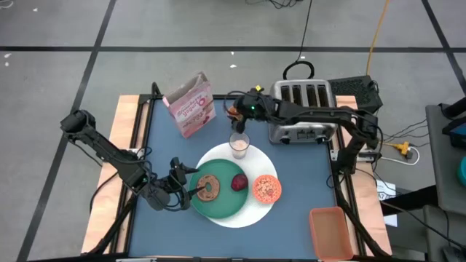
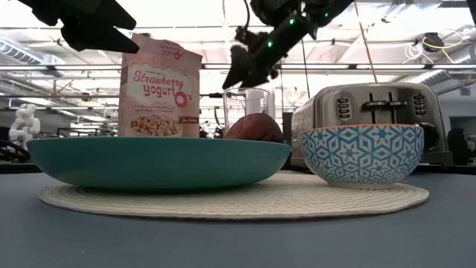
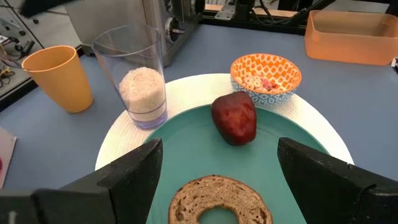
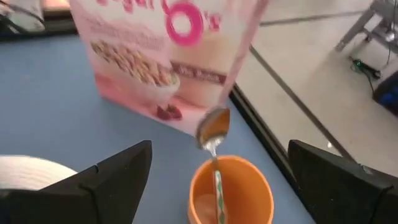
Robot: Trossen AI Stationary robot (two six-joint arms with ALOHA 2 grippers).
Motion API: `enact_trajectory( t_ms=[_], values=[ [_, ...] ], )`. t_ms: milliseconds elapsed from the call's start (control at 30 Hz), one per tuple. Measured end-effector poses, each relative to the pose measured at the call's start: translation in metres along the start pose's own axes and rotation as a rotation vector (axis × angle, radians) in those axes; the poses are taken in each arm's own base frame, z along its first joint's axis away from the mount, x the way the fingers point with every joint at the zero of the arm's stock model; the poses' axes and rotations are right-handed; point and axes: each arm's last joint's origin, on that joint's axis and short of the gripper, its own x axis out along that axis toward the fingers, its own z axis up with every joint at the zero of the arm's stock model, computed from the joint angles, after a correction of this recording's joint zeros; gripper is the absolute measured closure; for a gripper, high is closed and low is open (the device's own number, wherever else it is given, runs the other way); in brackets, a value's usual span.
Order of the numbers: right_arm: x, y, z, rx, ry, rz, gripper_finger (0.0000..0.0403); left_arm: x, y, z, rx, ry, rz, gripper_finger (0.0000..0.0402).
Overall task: Arrange a breakfast setting
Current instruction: Put the spoon beside the orange bowl
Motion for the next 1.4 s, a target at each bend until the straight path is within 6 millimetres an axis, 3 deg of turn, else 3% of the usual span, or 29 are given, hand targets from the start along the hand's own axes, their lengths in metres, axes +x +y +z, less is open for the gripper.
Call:
enact_trajectory(
  t_ms=[267, 767, 1400],
  values=[
    [0.029, -0.005, -0.018, 0.013, 0.068, 0.126, 0.0035, 0.000, 0.000, 0.000, -0.016, 0.000, 0.000, 0.0080],
    [0.038, -0.021, -0.017, 0.011, 0.010, 0.087, 0.0035, 0.000, 0.000, 0.000, -0.016, 0.000, 0.000, 0.0080],
    [0.064, -0.020, -0.032, 0.021, 0.022, 0.130, 0.0035, 0.000, 0.000, 0.000, -0.015, 0.000, 0.000, 0.0080]
  ],
)
